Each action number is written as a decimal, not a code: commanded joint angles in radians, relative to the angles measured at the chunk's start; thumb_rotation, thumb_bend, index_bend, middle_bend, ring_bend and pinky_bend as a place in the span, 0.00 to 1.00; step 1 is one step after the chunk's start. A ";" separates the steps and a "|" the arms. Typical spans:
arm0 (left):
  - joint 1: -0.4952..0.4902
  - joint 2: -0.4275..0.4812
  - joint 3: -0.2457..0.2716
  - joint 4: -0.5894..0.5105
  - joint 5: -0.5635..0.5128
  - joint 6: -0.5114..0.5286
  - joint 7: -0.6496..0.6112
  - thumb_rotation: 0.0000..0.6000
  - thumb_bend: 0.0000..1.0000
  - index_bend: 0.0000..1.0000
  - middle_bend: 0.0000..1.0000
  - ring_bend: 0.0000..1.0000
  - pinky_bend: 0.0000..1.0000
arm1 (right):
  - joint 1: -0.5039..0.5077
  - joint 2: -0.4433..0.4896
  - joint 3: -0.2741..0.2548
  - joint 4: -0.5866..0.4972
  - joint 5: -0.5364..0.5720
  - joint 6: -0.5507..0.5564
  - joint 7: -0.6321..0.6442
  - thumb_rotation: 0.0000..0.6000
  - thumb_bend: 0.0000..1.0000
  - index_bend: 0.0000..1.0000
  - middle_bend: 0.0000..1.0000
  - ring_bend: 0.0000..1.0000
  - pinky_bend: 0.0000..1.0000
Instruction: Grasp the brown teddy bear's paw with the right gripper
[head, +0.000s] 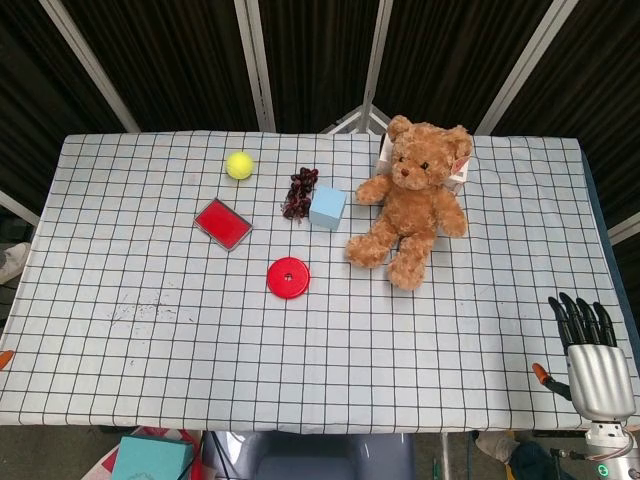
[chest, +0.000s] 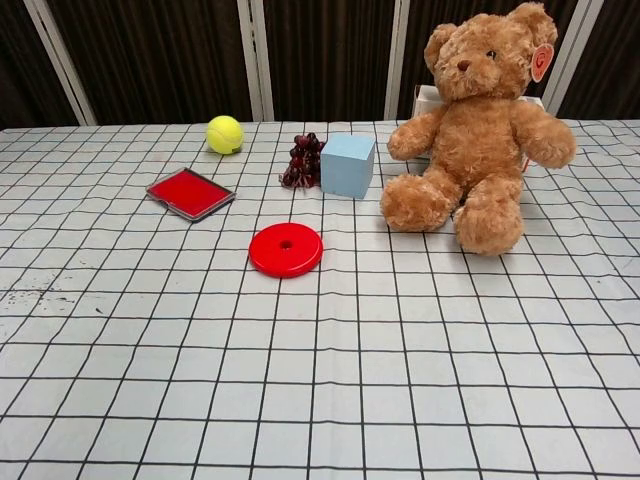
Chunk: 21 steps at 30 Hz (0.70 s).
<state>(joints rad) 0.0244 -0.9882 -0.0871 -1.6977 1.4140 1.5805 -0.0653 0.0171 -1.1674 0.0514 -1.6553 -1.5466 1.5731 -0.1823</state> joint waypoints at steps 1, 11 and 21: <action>-0.001 0.000 -0.001 0.000 -0.003 -0.003 0.001 1.00 0.20 0.26 0.13 0.06 0.19 | 0.000 0.001 0.002 -0.001 0.001 0.000 -0.001 1.00 0.18 0.02 0.07 0.04 0.00; 0.002 0.000 0.004 -0.002 0.012 0.006 0.003 1.00 0.20 0.26 0.13 0.06 0.19 | 0.001 0.000 0.000 -0.006 0.008 -0.011 -0.002 1.00 0.18 0.02 0.07 0.04 0.00; 0.001 0.000 0.003 -0.005 0.011 0.005 0.005 1.00 0.20 0.26 0.13 0.06 0.19 | 0.000 -0.004 -0.003 0.005 0.023 -0.025 0.004 1.00 0.18 0.02 0.07 0.05 0.00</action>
<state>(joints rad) 0.0241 -0.9879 -0.0875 -1.7009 1.4157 1.5800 -0.0643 0.0179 -1.1717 0.0484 -1.6513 -1.5260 1.5487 -0.1779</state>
